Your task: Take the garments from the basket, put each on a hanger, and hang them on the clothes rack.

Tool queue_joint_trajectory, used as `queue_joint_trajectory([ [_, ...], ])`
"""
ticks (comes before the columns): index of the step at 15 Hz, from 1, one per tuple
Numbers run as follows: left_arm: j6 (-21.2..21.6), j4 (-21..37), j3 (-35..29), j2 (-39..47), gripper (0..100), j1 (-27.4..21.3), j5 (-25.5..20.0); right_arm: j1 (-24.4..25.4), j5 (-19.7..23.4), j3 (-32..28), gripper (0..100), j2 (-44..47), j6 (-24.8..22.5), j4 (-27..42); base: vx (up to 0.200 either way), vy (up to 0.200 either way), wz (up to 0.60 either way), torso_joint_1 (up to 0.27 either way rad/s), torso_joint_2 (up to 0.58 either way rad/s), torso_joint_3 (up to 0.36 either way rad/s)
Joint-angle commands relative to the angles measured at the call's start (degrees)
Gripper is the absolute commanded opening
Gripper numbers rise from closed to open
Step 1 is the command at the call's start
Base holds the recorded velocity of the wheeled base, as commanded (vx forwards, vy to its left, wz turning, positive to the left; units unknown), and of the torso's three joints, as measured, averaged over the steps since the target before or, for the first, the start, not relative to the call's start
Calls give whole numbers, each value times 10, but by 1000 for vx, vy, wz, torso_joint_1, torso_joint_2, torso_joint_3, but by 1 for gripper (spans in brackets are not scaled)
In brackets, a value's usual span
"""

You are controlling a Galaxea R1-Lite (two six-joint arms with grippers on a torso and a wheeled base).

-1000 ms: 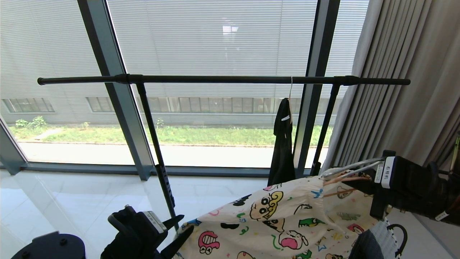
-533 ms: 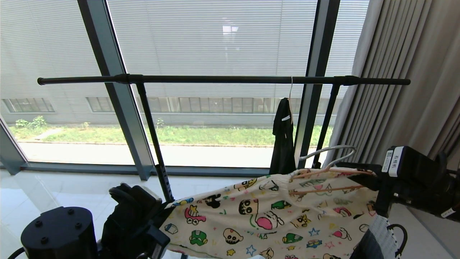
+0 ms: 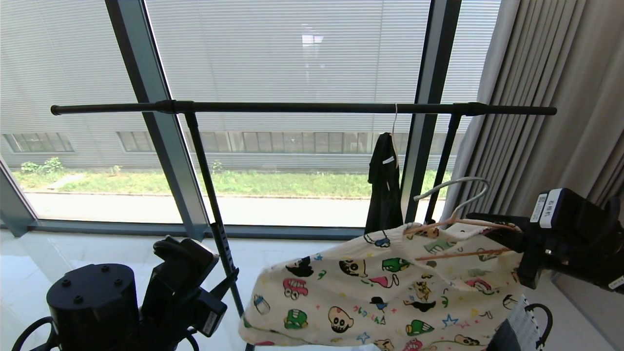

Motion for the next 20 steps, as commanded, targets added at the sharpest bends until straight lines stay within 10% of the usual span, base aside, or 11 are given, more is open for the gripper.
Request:
queue_joint_trajectory([
  [1, -1, -1, -7, 2, 100, 0, -1, 0, -1, 2, 0, -1, 0, 1, 0, 0, 0, 0, 0, 0],
  [7, -32, -8, -17, 1, 100, 20, 121, -2, -106, 44, 0, -23, 44, 19, 0, 0, 0, 0, 0, 0],
  [14, -42, -8, -17, 7, 100, 90, 173, -168, -307, 62, 0, -163, 112, 316, 0, 0, 0, 0, 0, 0],
  [20, -46, -9, -19, 7, 100, 90, 178, -291, -319, 54, 0, -155, 189, 359, 0, 0, 0, 0, 0, 0],
])
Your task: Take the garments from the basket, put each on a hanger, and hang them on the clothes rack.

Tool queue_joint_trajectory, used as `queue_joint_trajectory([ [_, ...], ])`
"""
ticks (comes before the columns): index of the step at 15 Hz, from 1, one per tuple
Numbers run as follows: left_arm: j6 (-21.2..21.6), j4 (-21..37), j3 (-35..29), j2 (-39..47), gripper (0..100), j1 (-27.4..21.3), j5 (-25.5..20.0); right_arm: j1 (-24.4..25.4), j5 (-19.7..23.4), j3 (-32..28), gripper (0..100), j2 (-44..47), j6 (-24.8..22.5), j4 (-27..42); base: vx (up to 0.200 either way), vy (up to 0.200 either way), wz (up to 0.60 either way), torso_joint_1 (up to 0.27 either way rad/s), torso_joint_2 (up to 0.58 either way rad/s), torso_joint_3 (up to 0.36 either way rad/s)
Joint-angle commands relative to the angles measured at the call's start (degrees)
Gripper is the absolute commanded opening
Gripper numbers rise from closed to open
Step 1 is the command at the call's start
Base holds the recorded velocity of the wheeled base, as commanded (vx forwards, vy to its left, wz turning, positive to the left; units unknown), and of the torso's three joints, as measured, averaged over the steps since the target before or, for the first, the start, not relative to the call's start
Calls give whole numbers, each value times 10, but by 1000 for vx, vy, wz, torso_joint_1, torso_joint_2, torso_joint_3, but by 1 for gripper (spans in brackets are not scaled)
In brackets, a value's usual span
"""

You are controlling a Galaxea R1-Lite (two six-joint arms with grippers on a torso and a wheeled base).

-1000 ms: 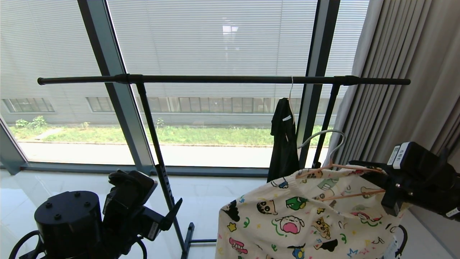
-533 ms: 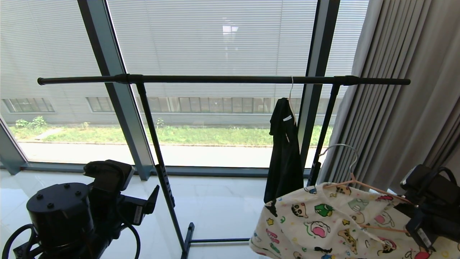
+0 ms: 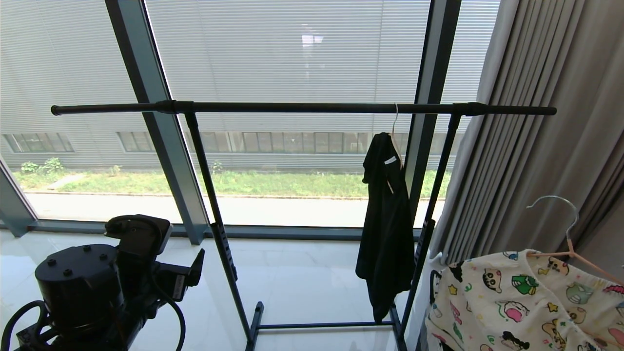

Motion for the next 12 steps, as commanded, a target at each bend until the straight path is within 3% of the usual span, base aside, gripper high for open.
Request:
queue_joint_trajectory([
  [1, 0, 0, -3, 0, 100, 1, 1, -5, -1, -19, 0, 26, 50, -3, 0, 0, 0, 0, 0, 0],
  [4, 1, 0, -5, -1, 100, 11, 2, -5, -1, -37, 0, 26, 58, -3, 0, 0, 0, 0, 0, 0],
  [8, -1, 0, -12, -3, 100, 11, 38, 3, 2, -36, 0, 22, 68, -3, 0, 0, 0, 0, 0, 0],
  [11, -2, -7, -10, -7, 100, 11, 64, 101, -3, -38, 0, 48, 181, -10, 0, 0, 0, 0, 0, 0],
  [12, -2, -14, -10, -6, 100, 11, 71, 115, -7, -37, 0, 61, 190, -24, 0, 0, 0, 0, 0, 0],
])
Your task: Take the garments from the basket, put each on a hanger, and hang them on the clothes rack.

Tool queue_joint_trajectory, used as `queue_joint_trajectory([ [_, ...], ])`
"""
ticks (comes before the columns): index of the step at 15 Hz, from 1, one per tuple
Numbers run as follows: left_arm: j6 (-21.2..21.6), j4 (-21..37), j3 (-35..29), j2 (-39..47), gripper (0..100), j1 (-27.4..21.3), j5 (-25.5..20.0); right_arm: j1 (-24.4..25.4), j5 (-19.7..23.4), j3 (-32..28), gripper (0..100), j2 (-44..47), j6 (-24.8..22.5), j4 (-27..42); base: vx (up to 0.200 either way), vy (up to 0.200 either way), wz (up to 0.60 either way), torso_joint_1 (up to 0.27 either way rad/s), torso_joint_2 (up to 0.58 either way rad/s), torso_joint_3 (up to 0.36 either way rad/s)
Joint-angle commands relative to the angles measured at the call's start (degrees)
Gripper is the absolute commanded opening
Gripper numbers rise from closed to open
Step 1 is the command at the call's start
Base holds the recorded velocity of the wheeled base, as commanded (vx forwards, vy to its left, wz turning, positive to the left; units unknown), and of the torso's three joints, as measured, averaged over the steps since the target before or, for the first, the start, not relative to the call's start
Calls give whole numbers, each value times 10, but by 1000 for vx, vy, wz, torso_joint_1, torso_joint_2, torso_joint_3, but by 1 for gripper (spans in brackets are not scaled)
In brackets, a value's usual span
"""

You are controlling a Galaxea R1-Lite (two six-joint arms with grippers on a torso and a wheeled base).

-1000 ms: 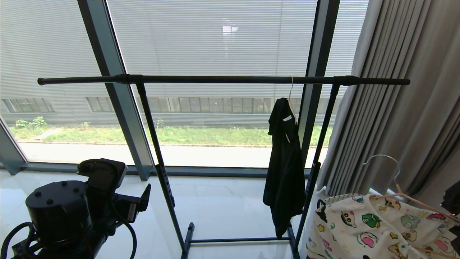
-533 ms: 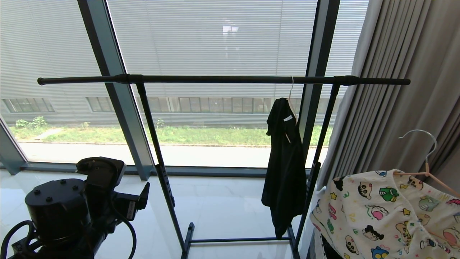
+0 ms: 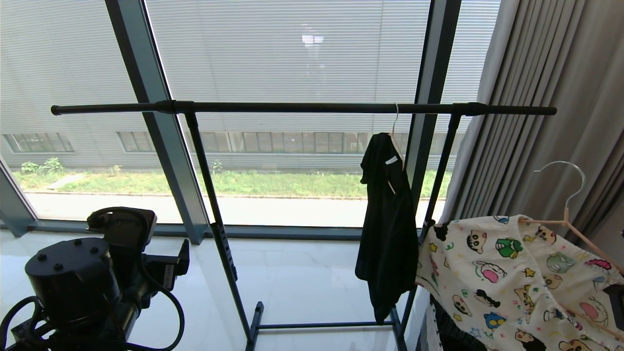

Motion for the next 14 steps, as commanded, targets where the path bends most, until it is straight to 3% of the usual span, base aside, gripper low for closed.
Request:
queue_joint_trajectory([
  [1, 0, -3, 0, -2, 100, 0, 5, 38, -11, 0, 0, 38, 15, -21, 0, 0, 0, 0, 0, 0],
  [6, 0, -8, -1, 0, 100, 0, 5, 44, -22, -2, 0, 88, 16, -93, 0, 0, 0, 0, 0, 0],
  [11, -3, -9, -1, -2, 100, 0, 5, 61, -63, -16, 0, 189, 16, -275, 0, 0, 0, 0, 0, 0],
  [14, -3, -9, -1, -2, 100, 0, 4, 90, -84, -71, 0, 227, 21, -276, 0, 0, 0, 0, 0, 0],
])
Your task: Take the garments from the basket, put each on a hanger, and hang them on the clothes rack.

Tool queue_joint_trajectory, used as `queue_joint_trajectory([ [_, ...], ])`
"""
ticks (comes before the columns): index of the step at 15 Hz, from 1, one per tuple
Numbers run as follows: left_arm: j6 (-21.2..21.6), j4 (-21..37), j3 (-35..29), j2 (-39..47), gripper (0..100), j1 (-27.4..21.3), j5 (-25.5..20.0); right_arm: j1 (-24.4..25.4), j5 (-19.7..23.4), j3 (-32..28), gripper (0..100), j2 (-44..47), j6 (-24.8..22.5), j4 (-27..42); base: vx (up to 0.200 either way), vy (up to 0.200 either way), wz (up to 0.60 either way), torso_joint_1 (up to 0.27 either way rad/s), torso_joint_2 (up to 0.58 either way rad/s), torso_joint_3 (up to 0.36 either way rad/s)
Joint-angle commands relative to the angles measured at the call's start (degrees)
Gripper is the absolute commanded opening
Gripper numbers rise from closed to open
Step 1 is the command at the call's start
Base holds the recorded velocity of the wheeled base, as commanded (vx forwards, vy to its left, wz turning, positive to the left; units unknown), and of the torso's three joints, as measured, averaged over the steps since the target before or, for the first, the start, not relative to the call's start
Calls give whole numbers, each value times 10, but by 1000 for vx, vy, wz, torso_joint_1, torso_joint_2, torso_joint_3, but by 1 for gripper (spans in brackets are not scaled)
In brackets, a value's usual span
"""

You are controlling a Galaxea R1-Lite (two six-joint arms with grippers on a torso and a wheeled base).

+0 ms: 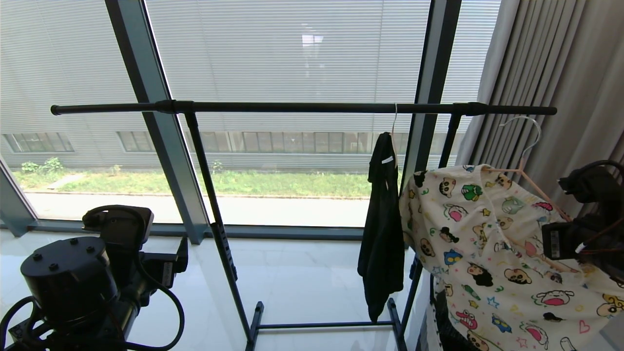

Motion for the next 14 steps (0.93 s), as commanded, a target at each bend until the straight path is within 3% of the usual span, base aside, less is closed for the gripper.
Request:
queue_joint_trajectory([
  [1, 0, 0, 0, 1, 100, 0, 0, 30, -13, -44, 0, 48, 11, -2, 0, 0, 0, 0, 0, 0],
  [6, 0, 0, 0, 0, 100, 0, 0, 67, -35, -74, 0, 81, 51, 36, 0, 0, 0, 0, 0, 0],
  [10, 0, 0, 0, 0, 100, 0, 0, 67, -112, -103, 0, 107, 79, 36, 0, 0, 0, 0, 0, 0],
  [14, 0, 0, 0, 0, 100, 0, 0, 79, -115, -123, 0, 115, 89, 33, 0, 0, 0, 0, 0, 0],
])
